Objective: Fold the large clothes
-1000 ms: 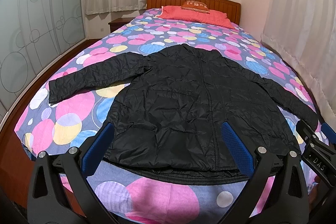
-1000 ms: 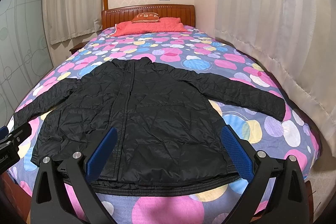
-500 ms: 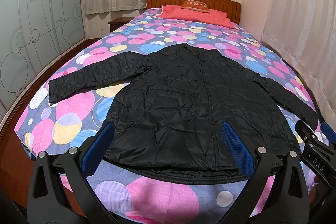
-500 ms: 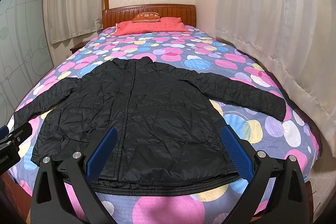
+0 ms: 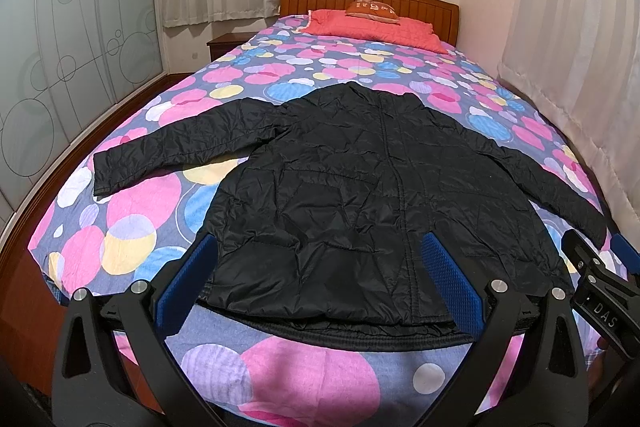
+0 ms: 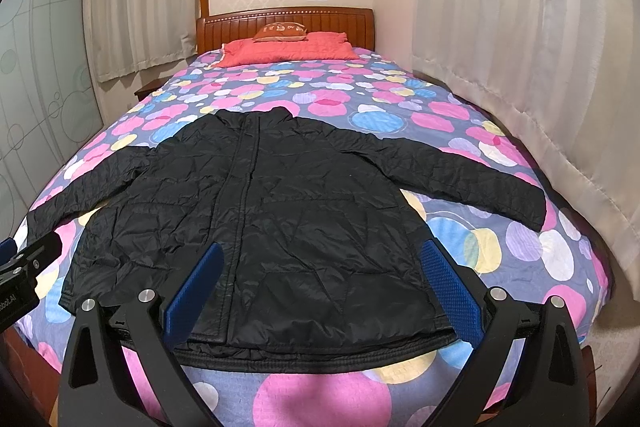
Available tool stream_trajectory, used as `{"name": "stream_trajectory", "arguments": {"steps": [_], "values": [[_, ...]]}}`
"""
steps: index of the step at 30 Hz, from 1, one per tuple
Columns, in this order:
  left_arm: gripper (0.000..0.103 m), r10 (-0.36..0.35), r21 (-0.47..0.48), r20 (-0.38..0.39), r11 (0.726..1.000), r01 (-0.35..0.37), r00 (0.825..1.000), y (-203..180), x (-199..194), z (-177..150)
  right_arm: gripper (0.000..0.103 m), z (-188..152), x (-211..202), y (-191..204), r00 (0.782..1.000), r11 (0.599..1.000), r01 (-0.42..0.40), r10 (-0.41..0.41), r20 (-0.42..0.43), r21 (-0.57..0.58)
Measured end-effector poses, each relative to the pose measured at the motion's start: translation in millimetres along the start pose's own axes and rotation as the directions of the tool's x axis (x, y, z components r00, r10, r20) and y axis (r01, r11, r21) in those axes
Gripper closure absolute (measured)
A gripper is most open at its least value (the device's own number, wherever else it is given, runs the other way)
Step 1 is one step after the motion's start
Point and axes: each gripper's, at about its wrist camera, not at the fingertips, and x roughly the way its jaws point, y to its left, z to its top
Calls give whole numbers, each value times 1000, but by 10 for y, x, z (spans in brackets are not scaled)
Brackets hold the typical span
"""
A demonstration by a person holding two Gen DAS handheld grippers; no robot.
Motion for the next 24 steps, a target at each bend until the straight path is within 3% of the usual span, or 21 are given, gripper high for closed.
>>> {"name": "stream_trajectory", "arguments": {"steps": [24], "values": [[2,1,-2,-2,1000,-1,1000,21,6,-19,5,-10,-1,8,1000,1000,0,0,-3,-2]]}}
